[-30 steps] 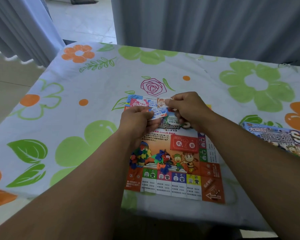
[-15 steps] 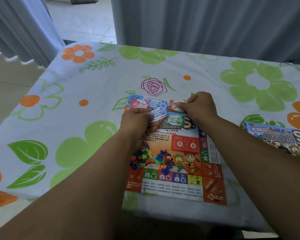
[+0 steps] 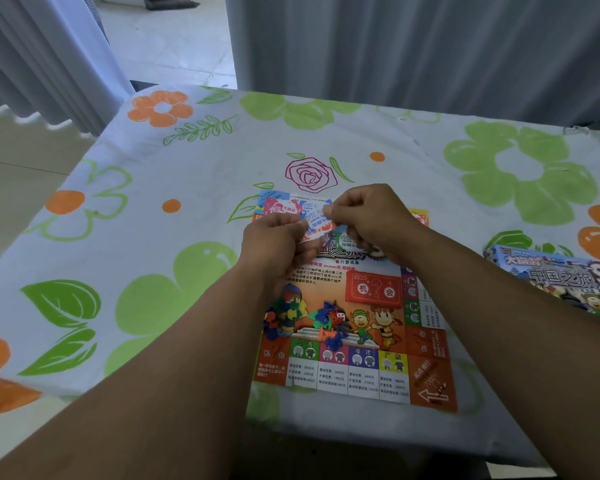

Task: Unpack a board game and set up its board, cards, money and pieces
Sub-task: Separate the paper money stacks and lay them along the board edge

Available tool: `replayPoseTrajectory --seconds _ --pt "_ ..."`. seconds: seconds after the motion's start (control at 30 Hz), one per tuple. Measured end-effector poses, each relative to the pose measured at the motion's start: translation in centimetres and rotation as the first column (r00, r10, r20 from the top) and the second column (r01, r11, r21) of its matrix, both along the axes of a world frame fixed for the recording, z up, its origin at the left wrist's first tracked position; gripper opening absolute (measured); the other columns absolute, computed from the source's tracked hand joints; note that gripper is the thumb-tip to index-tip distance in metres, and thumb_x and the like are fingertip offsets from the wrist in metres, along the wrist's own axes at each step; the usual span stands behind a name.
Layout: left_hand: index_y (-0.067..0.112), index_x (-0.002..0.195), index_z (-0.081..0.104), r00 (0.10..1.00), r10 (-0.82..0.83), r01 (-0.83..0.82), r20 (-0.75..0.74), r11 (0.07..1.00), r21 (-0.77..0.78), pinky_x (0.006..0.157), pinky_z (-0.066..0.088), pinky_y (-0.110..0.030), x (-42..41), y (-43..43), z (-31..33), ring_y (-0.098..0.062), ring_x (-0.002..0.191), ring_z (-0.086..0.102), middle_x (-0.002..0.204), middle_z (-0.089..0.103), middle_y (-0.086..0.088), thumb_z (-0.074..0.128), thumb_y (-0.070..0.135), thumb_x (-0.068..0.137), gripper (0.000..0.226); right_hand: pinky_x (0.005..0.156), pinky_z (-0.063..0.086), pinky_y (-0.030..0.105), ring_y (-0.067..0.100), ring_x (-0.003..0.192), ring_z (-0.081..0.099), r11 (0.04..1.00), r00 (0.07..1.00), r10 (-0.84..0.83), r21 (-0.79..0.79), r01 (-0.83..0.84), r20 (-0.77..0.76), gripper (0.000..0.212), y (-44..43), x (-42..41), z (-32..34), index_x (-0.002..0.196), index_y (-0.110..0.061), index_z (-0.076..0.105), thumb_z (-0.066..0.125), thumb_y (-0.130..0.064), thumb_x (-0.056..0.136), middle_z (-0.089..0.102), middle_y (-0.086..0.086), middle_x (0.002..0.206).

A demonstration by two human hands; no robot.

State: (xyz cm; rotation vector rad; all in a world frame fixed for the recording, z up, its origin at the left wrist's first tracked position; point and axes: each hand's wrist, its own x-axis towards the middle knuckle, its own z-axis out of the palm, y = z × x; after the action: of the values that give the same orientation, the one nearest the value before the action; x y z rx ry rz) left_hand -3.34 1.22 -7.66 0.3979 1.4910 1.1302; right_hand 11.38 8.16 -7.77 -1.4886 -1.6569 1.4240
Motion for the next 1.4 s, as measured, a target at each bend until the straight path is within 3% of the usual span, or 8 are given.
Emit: replayPoseTrajectory --seconds 0.3,0.5,0.67,0.73,0.83,0.97,1.1,1.4 --pt "0.005 0.098 0.062 0.997 0.045 -0.047 -0.057 0.998 -0.035 0.059 0.060 -0.028 -1.2 -0.3 -0.1 -0.014 0.055 0.068 0.082 0.067 -0.011 0.058 0.004 0.098 0.004 0.041 0.035 0.021 0.014 0.046 0.044 0.943 0.948 -0.317 -0.116 0.311 -0.036 0.015 1.1 -1.5 -0.7 0.080 0.002 0.066 0.069 -0.008 0.091 0.057 0.015 0.068" --pt "0.004 0.101 0.062 0.997 0.053 -0.056 -0.054 0.997 -0.050 0.057 0.060 -0.028 -1.6 -0.3 0.0 -0.015 0.056 0.068 0.083 0.068 -0.012 0.058 0.003 0.097 0.005 0.047 0.041 0.027 0.021 0.049 0.053 0.950 0.947 -0.311 -0.004 0.312 0.079 0.023 1.3 -1.9 -1.9 0.070 -0.004 0.065 0.076 -0.015 0.087 0.067 0.018 0.070" --pt "0.004 0.100 0.062 0.997 0.043 -0.046 -0.062 0.998 -0.047 0.056 0.060 -0.026 -1.6 -0.2 -0.1 -0.014 0.055 0.068 0.083 0.068 -0.013 0.058 0.003 0.097 0.005 0.070 0.057 0.043 0.029 0.074 0.069 0.941 0.912 -0.331 0.164 0.298 0.243 0.026 1.8 -1.8 -2.2 0.070 -0.006 0.065 0.078 -0.023 0.084 0.070 0.013 0.077" --pt "0.005 0.101 0.062 0.997 0.036 -0.038 -0.063 0.999 -0.037 0.057 0.060 -0.026 -1.5 -0.2 -0.1 -0.014 0.056 0.068 0.084 0.068 -0.013 0.059 0.004 0.097 0.005 0.061 0.055 0.040 0.027 0.068 0.066 0.951 0.937 -0.296 0.152 0.270 0.185 0.026 1.5 -1.8 -1.7 0.077 0.000 0.067 0.075 -0.023 0.087 0.069 0.013 0.076" --pt "0.004 0.102 0.063 0.998 0.028 -0.029 -0.062 1.000 -0.010 0.056 0.059 -0.025 -1.2 -0.1 -0.1 -0.015 0.059 0.068 0.082 0.069 -0.011 0.061 0.005 0.096 0.007 0.043 0.037 0.025 0.018 0.050 0.046 0.991 0.991 -0.133 -0.019 0.133 0.010 0.039 0.2 -1.7 -0.6 0.089 0.004 0.068 0.073 -0.035 0.090 0.061 0.011 0.072" --pt "0.004 0.103 0.063 0.999 0.015 -0.014 -0.044 1.000 0.027 0.056 0.057 -0.025 -0.5 0.0 0.0 -0.017 0.062 0.070 0.087 0.070 -0.013 0.062 0.006 0.096 0.007 0.038 0.036 0.020 0.011 0.041 0.046 1.000 1.000 -0.001 -0.015 0.001 0.018 0.032 -0.9 -0.9 0.2 0.088 0.003 0.067 0.078 -0.026 0.086 0.063 0.005 0.062" --pt "0.004 0.107 0.062 1.000 -0.009 0.009 0.008 0.999 0.031 0.060 0.060 -0.026 0.7 0.1 0.2 -0.018 0.065 0.071 0.093 0.071 -0.016 0.059 0.003 0.097 0.010 0.037 0.035 0.020 0.005 0.035 0.046 0.999 0.999 -0.039 -0.030 0.040 0.028 0.017 -0.9 0.8 0.4 0.086 -0.002 0.068 0.075 -0.017 0.089 0.059 -0.006 0.045" --pt "0.006 0.103 0.063 0.999 -0.049 0.049 -0.003 0.998 0.027 0.063 0.061 -0.028 3.2 0.6 0.0 -0.019 0.068 0.072 0.089 0.068 -0.014 0.057 0.000 0.096 0.010 0.045 0.040 0.025 0.013 0.042 0.050 0.912 0.913 -0.406 -0.047 0.408 0.046 0.019 0.2 5.2 -0.3 0.077 -0.005 0.065 0.071 -0.017 0.090 0.064 0.008 0.062"
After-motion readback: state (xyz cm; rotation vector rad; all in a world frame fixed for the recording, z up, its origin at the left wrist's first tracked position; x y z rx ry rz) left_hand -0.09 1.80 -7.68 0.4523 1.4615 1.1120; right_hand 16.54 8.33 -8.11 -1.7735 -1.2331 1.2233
